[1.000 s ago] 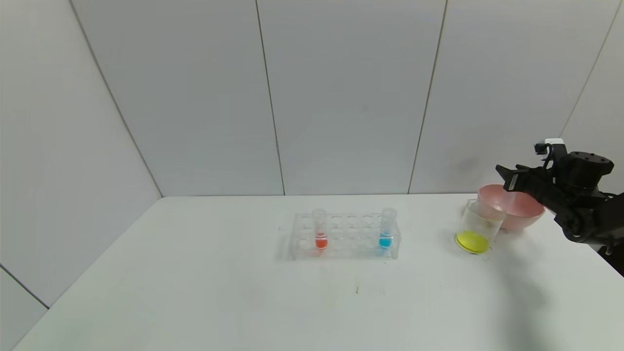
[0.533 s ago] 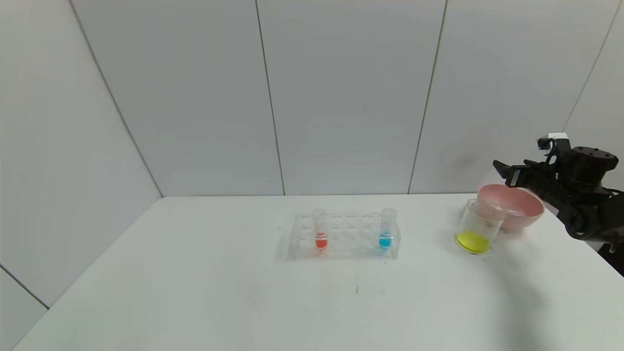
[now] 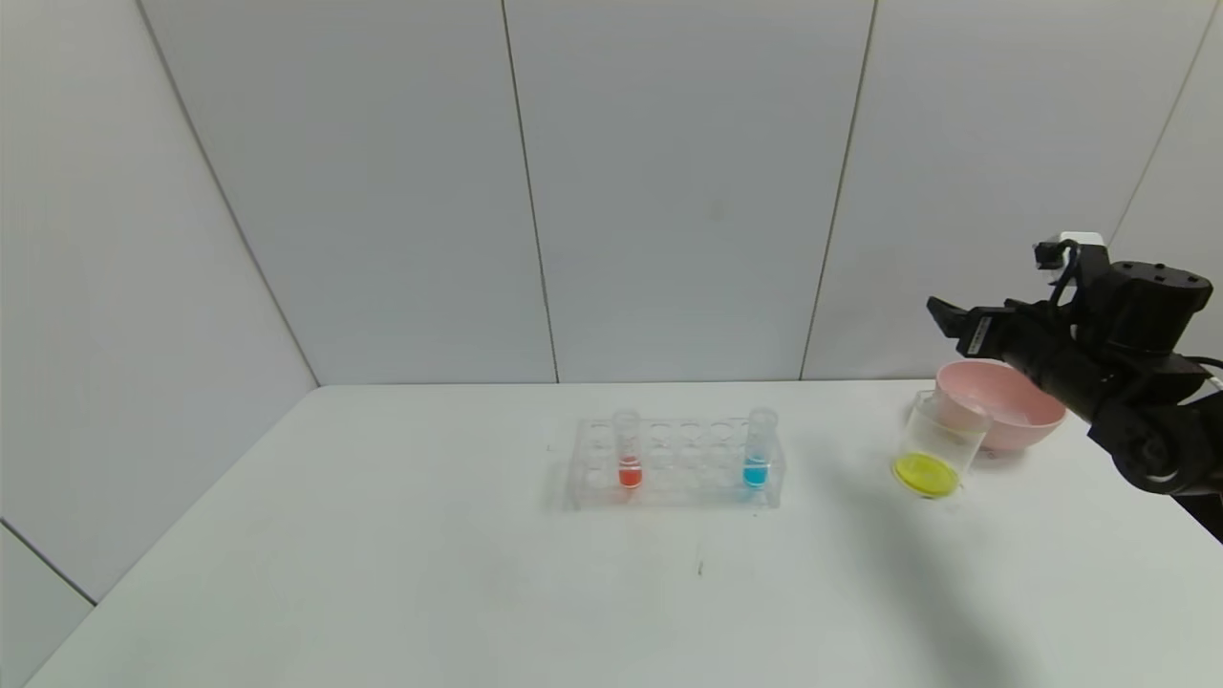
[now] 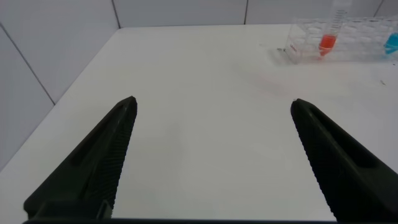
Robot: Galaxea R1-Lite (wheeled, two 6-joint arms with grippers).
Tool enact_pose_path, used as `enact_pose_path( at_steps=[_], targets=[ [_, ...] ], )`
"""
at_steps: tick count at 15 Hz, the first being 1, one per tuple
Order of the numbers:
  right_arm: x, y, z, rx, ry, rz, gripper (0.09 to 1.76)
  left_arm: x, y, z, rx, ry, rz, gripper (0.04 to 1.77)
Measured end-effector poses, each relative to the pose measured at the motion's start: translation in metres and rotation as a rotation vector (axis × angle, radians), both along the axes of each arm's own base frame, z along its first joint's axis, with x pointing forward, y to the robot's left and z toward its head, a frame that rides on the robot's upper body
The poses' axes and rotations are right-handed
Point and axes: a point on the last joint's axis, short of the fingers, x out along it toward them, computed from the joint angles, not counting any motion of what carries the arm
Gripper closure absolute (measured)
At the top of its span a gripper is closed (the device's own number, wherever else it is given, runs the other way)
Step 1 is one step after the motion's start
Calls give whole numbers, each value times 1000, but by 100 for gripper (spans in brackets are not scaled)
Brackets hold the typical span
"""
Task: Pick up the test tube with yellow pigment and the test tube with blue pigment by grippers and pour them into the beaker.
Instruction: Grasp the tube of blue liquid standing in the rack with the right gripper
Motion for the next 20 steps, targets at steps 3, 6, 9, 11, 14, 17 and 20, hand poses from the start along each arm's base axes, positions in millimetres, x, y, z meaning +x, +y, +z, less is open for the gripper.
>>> enact_pose_path(
  at_steps=[3, 6, 9, 11, 14, 17, 20],
  targets=[
    [-37, 47, -3, 17, -7, 50, 21, 0, 0, 0, 0, 0, 0, 5],
    [-81, 88, -16, 21, -6, 110, 19, 0, 0, 0, 0, 0, 0, 5],
    [-125, 122, -29, 18, 11, 98, 17, 0, 0, 0, 0, 0, 0, 5],
    [-151, 143, -34, 22, 13, 91, 17, 0, 0, 0, 0, 0, 0, 5],
    [-186, 174, -40, 31, 20, 106, 16, 0, 0, 0, 0, 0, 0, 5],
    [-215, 203, -46, 22, 29, 72, 15, 0, 0, 0, 0, 0, 0, 5],
    [-229, 222, -53, 24, 23, 82, 15, 0, 0, 0, 0, 0, 0, 5]
  ],
)
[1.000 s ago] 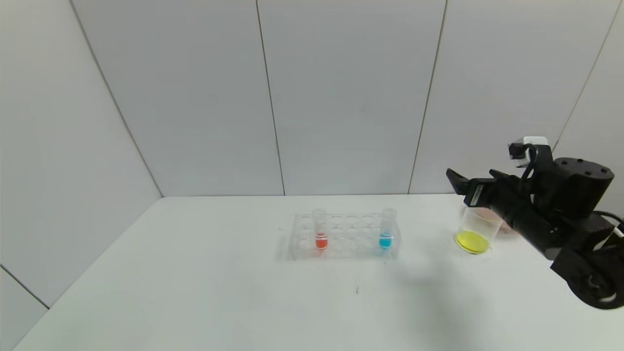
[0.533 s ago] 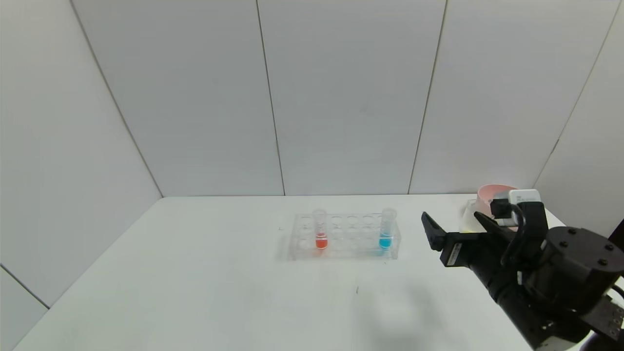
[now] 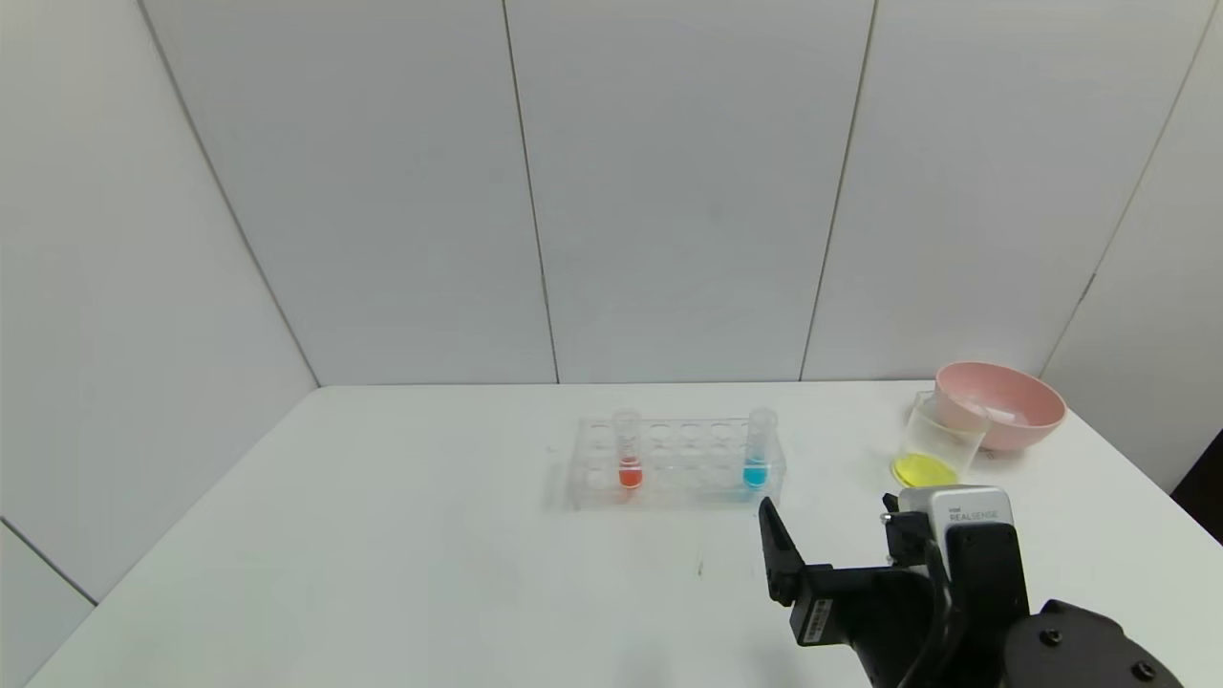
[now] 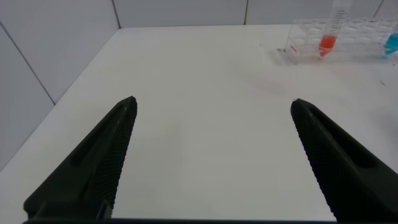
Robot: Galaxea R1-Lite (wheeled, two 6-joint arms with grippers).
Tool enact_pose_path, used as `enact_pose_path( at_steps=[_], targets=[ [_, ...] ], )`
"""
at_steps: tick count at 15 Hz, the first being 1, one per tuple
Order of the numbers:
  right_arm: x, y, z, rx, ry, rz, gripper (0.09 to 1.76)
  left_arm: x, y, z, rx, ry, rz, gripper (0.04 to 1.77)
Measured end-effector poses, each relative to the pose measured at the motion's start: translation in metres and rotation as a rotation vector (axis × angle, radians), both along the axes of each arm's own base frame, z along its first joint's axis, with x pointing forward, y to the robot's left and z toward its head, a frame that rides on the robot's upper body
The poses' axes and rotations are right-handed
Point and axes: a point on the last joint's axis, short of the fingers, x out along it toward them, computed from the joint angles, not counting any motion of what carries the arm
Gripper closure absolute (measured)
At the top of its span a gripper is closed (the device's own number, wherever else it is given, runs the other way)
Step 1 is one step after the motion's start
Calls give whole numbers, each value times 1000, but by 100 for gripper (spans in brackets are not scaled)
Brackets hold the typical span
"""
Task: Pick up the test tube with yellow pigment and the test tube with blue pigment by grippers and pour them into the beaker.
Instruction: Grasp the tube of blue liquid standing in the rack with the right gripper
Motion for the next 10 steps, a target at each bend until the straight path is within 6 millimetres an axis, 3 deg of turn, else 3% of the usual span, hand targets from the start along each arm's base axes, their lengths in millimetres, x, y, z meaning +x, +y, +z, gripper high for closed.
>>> enact_pose_path(
  at_steps=[5, 10],
  targets=[
    [-14, 12, -22, -38, 21, 19, 15, 0, 0, 0, 0, 0, 0, 5],
    [-12, 17, -33, -50, 42, 23, 15, 0, 0, 0, 0, 0, 0, 5]
  ],
)
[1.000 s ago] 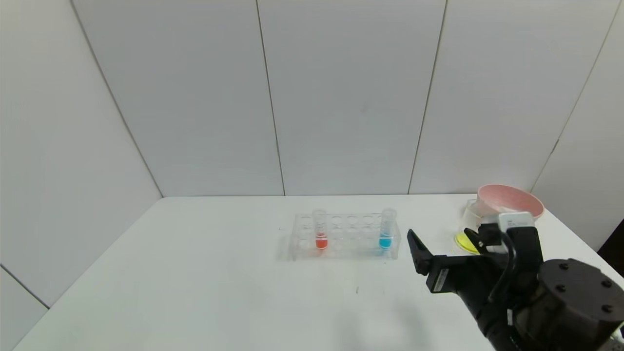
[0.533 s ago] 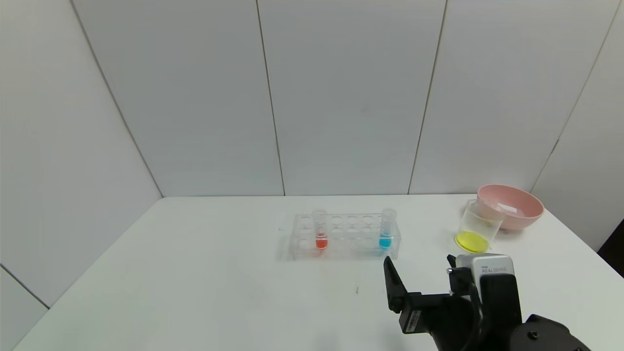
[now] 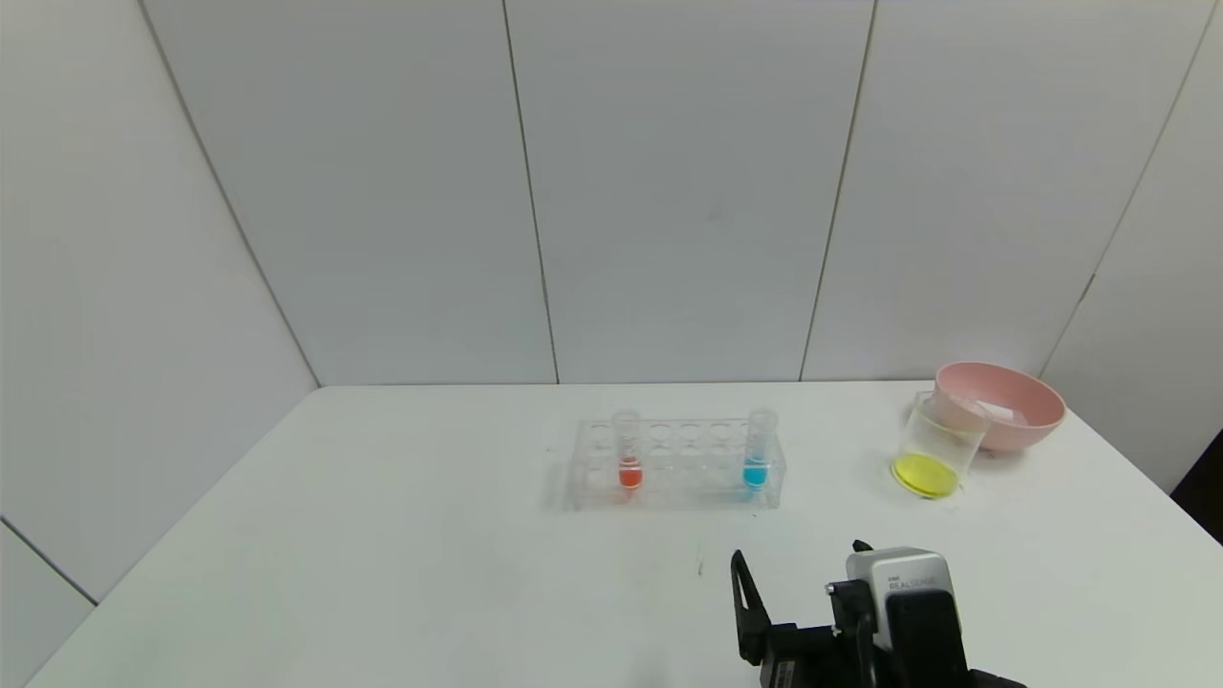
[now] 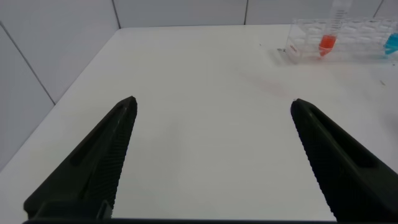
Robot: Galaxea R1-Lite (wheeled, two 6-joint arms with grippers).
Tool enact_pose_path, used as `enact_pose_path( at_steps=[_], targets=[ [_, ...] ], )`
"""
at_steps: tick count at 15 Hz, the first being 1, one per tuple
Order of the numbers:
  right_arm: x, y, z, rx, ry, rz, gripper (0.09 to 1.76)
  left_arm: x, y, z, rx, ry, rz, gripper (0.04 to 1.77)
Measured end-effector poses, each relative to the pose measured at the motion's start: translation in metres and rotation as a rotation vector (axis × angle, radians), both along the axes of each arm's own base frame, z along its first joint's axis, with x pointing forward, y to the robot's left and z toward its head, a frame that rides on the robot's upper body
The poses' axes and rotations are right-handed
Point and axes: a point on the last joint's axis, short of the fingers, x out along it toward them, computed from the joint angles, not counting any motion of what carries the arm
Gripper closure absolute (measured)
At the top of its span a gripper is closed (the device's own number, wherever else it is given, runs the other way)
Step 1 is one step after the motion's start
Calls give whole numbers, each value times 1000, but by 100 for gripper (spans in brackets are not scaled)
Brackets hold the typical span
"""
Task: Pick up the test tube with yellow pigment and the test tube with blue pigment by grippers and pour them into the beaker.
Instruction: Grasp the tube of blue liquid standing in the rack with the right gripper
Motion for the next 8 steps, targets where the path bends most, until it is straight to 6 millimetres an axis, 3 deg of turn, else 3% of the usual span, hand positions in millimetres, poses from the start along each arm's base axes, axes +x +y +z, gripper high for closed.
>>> enact_pose_path(
  at_steps=[3, 8],
  targets=[
    [6, 1, -2, 1, 0, -14, 15, 0, 0, 0, 0, 0, 0, 5],
    [35, 1, -5, 21, -1, -3, 15, 0, 0, 0, 0, 0, 0, 5]
  ],
)
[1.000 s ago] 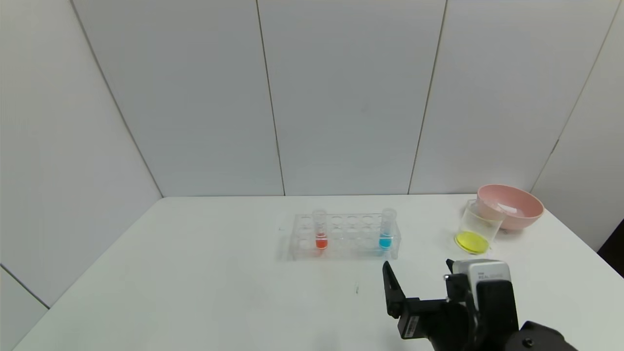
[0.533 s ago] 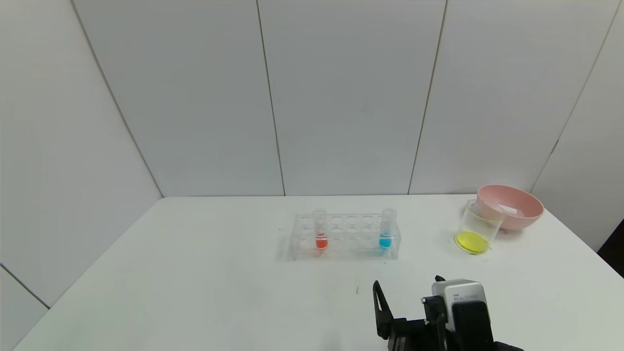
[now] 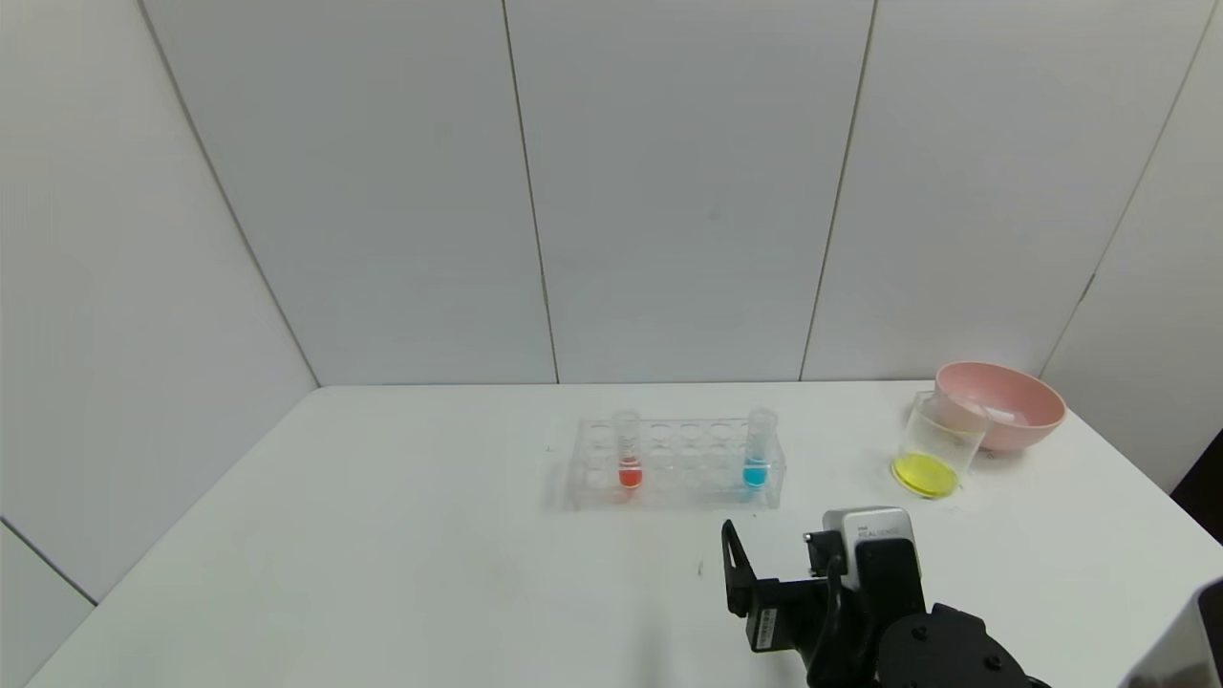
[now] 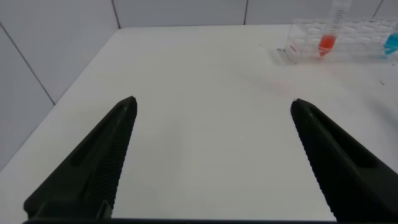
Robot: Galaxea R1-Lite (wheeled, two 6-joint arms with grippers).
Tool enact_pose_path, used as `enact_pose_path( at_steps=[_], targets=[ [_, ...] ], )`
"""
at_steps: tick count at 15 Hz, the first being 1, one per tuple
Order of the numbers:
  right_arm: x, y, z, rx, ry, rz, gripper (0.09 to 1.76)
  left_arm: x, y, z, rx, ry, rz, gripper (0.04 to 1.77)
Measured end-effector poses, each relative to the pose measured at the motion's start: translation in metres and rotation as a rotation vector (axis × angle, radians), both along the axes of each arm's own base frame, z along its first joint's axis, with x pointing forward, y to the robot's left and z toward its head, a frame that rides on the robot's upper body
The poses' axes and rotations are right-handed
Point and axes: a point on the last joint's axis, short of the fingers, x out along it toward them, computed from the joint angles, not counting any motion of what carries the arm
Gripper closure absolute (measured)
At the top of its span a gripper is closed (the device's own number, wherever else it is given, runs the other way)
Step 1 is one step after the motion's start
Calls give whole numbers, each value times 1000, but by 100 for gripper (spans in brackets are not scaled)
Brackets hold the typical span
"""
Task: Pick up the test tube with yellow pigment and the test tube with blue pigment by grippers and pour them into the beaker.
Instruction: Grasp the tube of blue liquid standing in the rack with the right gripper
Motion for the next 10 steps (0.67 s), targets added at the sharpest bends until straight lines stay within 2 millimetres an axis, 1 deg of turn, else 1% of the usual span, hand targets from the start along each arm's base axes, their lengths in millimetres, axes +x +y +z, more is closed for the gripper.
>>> enact_pose_path(
  at_steps=[2, 5, 10],
  targets=[
    [16, 0, -1, 9, -10, -15, 15, 0, 0, 0, 0, 0, 0, 5],
    [41, -1, -7, 1, -15, -25, 14, 0, 0, 0, 0, 0, 0, 5],
    [81, -2, -11, -37, -54, -25, 14, 0, 0, 0, 0, 0, 0, 5]
  ],
)
